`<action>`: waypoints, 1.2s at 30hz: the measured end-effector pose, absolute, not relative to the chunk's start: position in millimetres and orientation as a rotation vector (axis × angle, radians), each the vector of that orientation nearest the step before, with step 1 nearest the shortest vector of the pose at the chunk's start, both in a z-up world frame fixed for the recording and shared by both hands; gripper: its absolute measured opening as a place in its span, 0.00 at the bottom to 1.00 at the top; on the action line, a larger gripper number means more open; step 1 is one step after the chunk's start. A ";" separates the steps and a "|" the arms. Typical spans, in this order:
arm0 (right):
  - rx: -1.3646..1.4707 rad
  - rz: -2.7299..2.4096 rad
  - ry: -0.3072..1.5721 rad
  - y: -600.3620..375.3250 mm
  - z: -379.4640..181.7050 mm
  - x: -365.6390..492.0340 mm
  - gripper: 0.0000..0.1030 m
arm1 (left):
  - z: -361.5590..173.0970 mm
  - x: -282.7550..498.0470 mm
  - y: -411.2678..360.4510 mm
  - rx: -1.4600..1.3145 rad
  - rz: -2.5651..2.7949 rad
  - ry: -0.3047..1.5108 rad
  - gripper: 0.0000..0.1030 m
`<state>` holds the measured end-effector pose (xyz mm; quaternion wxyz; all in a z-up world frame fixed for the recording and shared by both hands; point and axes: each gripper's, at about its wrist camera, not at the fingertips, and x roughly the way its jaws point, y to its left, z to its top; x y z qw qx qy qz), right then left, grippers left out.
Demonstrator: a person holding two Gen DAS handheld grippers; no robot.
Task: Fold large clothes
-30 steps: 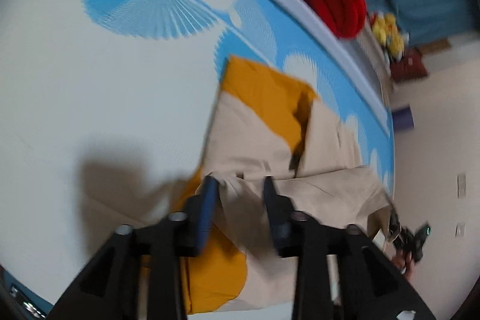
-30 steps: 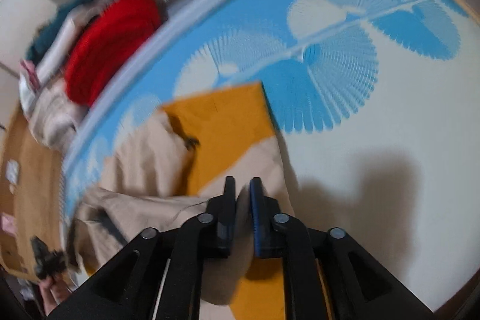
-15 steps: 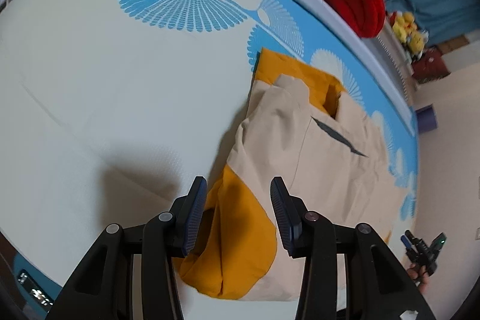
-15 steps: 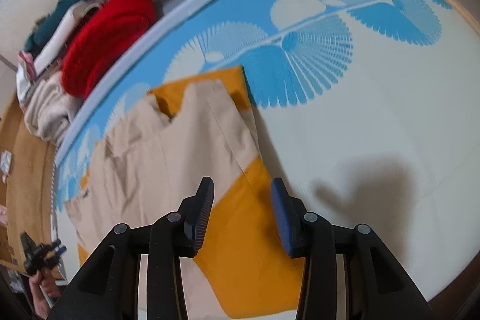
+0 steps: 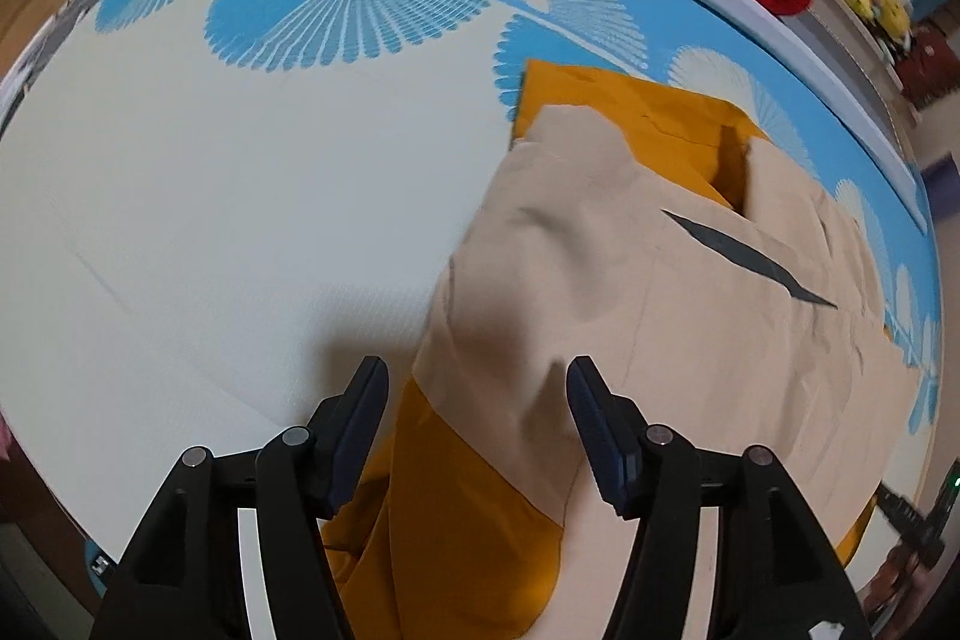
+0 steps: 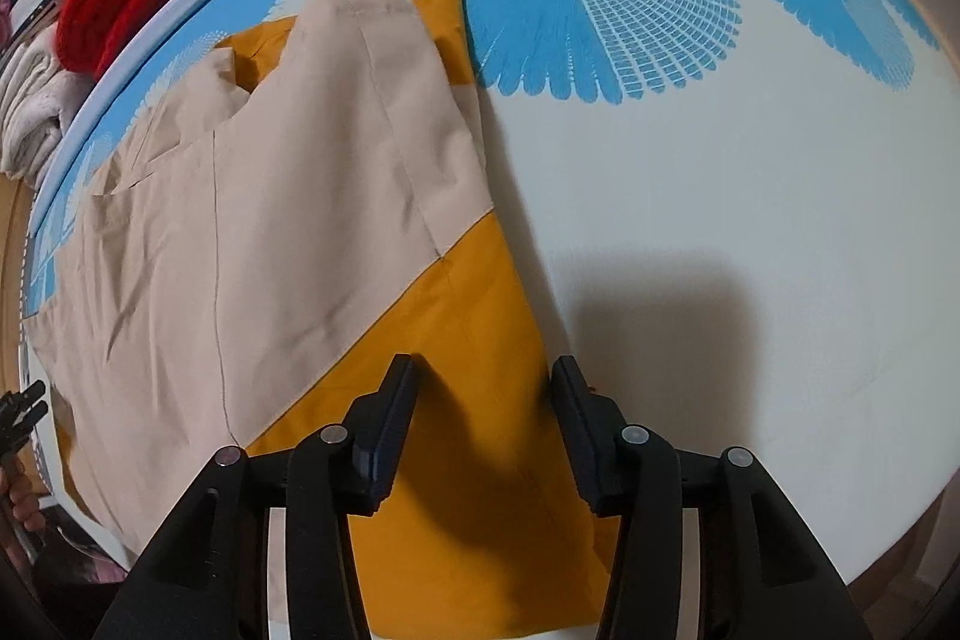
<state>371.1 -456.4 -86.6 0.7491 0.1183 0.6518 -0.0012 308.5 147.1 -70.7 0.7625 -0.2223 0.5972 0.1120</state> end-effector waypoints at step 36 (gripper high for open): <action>0.189 -0.011 1.215 -436.0 -41.7 369.5 0.11 | -75.4 315.4 135.8 -0.453 0.194 1.259 0.33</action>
